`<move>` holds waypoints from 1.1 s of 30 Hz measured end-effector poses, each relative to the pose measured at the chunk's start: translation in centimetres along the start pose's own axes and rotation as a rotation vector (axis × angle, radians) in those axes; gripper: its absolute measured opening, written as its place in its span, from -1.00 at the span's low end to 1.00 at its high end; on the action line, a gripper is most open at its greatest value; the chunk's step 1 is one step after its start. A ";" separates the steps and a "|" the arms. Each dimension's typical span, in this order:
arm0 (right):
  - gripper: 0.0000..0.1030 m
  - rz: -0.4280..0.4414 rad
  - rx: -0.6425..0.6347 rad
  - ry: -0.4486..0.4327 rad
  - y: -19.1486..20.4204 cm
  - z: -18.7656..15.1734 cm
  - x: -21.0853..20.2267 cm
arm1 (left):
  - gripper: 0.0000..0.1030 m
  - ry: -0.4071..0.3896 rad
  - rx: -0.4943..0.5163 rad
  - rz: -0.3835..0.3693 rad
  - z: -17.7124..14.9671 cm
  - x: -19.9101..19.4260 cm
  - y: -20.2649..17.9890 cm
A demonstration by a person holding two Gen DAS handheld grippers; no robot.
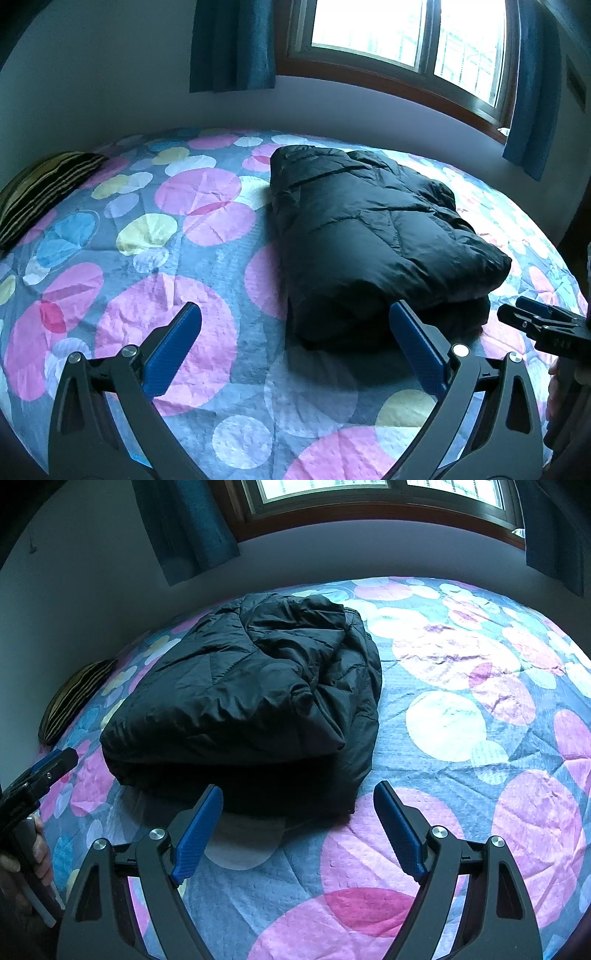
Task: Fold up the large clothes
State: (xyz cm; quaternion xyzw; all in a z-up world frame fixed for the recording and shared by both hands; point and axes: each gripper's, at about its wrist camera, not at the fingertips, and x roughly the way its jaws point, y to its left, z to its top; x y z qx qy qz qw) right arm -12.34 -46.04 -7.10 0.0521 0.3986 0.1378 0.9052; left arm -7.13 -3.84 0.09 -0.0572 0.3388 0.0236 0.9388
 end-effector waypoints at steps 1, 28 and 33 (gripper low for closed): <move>0.61 0.001 -0.001 0.000 -0.1 0.0 0.0 | 0.96 -0.001 0.000 0.005 0.0 0.0 0.0; 0.61 -0.016 0.008 -0.022 -0.4 0.2 -0.2 | 0.96 -0.041 0.021 0.063 -0.1 -0.1 -0.3; 0.61 -0.016 0.009 -0.025 -0.4 0.2 -0.2 | 0.96 -0.041 0.015 0.060 -0.1 -0.1 -0.3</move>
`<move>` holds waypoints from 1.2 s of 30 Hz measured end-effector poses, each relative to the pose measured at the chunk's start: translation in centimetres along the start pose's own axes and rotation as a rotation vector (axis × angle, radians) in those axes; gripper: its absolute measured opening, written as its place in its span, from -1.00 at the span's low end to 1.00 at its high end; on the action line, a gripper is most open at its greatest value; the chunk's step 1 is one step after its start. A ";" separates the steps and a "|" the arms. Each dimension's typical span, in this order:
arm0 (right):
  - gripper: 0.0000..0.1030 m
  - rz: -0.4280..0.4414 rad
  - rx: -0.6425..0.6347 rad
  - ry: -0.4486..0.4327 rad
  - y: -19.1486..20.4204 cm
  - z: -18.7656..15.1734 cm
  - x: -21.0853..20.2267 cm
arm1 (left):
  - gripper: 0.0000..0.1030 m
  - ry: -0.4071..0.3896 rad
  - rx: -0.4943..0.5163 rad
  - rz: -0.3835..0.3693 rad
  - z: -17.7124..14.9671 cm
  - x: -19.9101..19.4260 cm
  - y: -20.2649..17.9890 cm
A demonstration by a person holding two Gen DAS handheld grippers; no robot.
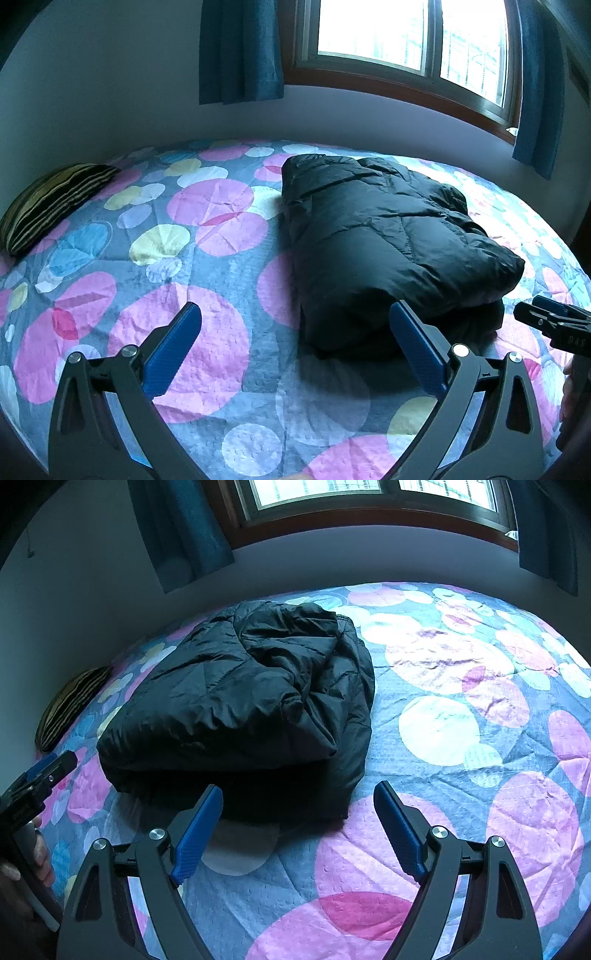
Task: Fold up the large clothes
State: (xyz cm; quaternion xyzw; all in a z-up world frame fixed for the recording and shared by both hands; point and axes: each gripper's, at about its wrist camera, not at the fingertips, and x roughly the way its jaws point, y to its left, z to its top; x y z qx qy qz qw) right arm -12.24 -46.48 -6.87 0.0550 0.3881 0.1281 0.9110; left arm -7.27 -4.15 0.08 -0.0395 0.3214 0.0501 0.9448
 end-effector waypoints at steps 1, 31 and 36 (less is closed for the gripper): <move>0.61 -0.001 0.000 0.000 0.0 0.0 0.0 | 0.96 -0.001 -0.002 0.001 0.0 0.0 0.0; 0.61 -0.087 -0.040 -0.028 0.2 0.1 -0.2 | 0.96 0.010 -0.027 -0.030 -0.2 0.4 0.4; 0.62 -0.088 -0.042 -0.026 0.2 0.0 -0.1 | 0.96 0.003 -0.029 -0.022 -0.3 0.5 0.4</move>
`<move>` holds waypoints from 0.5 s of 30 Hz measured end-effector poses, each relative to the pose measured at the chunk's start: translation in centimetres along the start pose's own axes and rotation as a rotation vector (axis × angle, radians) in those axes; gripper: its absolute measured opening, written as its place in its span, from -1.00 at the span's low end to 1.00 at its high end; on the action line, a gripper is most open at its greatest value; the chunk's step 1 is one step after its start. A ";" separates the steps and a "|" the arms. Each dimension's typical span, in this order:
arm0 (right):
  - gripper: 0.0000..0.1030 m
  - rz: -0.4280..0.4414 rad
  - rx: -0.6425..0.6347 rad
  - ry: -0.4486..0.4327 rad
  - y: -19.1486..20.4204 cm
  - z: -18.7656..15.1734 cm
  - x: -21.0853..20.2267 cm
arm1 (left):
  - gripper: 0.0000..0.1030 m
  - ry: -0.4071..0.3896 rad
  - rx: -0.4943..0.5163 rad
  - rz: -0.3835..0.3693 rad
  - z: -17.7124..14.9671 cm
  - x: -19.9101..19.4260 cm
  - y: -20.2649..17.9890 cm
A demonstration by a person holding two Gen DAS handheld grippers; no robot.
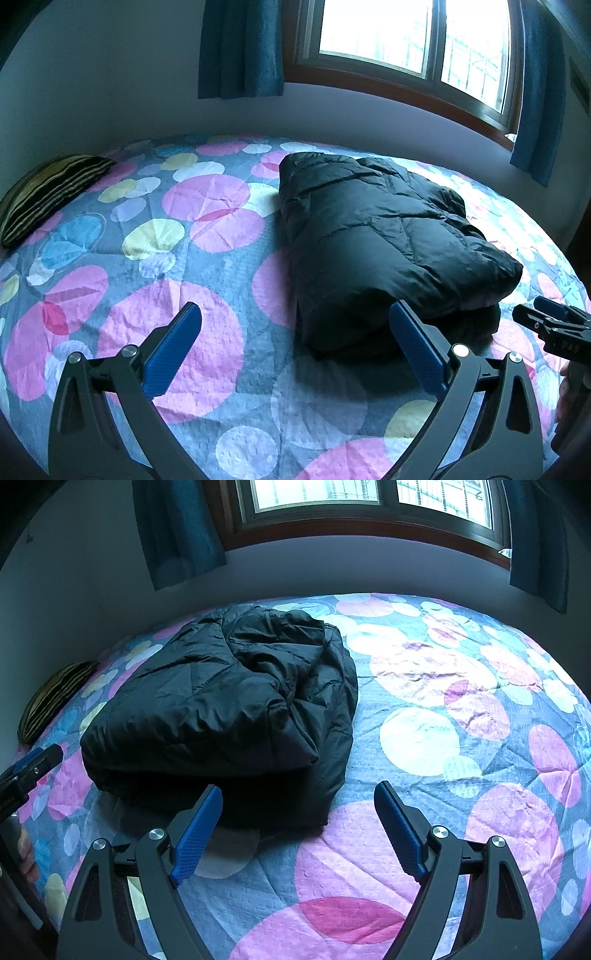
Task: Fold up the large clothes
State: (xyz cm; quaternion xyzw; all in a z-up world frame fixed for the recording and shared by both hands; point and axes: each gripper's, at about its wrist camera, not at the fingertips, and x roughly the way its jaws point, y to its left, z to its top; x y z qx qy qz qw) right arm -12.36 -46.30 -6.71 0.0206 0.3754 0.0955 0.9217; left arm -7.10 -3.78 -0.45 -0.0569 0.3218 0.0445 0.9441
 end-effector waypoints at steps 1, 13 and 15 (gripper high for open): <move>0.62 0.000 0.000 0.000 0.0 0.0 0.0 | 0.96 -0.006 -0.004 0.006 0.0 0.0 0.1; 0.62 -0.004 -0.002 -0.007 0.0 0.0 -0.2 | 0.96 -0.014 0.010 0.015 0.1 0.0 0.4; 0.62 -0.010 -0.001 -0.012 -0.3 0.1 -0.3 | 0.96 0.004 -0.017 0.029 0.4 0.5 1.4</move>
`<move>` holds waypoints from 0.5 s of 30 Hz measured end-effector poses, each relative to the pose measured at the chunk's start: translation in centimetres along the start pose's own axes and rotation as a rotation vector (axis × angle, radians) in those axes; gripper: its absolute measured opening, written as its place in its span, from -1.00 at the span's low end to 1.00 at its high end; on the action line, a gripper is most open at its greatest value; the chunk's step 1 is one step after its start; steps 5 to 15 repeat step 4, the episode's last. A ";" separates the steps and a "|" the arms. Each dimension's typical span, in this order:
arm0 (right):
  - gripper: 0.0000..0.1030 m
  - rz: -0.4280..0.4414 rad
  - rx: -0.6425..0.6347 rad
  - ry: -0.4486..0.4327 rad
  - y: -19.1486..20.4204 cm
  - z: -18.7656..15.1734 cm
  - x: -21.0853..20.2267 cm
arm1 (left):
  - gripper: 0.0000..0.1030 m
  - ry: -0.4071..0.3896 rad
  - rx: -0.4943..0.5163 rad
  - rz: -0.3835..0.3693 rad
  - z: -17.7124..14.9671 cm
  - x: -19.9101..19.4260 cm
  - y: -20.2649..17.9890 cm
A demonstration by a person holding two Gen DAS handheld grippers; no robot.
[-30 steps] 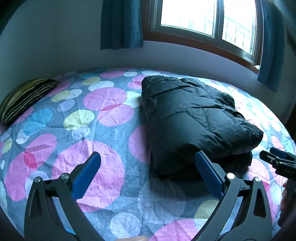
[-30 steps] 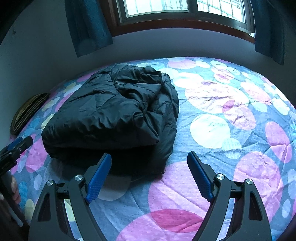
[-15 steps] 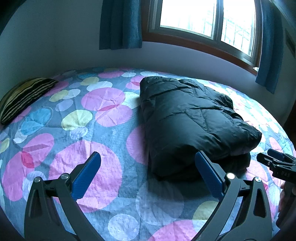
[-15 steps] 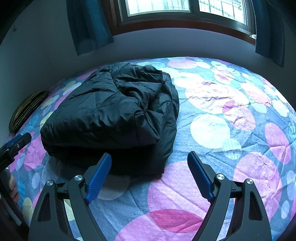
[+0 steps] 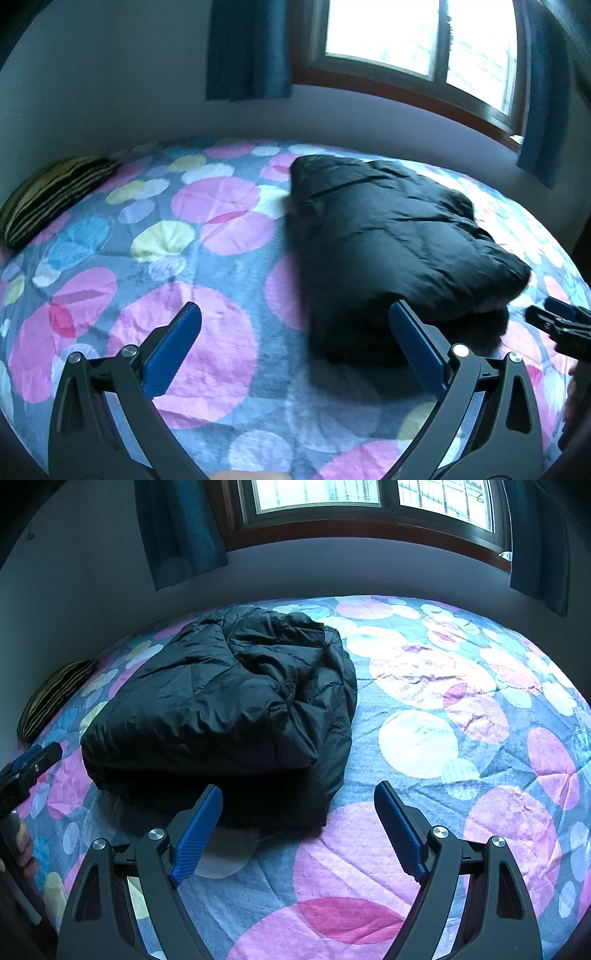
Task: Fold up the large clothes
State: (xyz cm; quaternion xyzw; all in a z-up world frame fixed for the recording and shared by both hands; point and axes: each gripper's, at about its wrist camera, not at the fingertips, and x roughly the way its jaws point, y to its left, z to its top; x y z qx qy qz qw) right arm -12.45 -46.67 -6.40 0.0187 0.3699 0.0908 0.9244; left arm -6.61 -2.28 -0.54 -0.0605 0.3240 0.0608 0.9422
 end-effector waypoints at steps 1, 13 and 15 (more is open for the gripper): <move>0.62 -0.002 0.000 -0.001 -0.3 0.1 -0.1 | 0.96 0.006 -0.012 0.015 0.2 0.3 0.6; 0.62 -0.028 -0.004 -0.004 -1.5 0.3 -0.2 | 0.96 0.022 -0.065 0.078 0.8 1.4 3.0; 0.62 -0.028 -0.004 -0.004 -1.5 0.3 -0.2 | 0.96 0.022 -0.065 0.078 0.8 1.4 3.0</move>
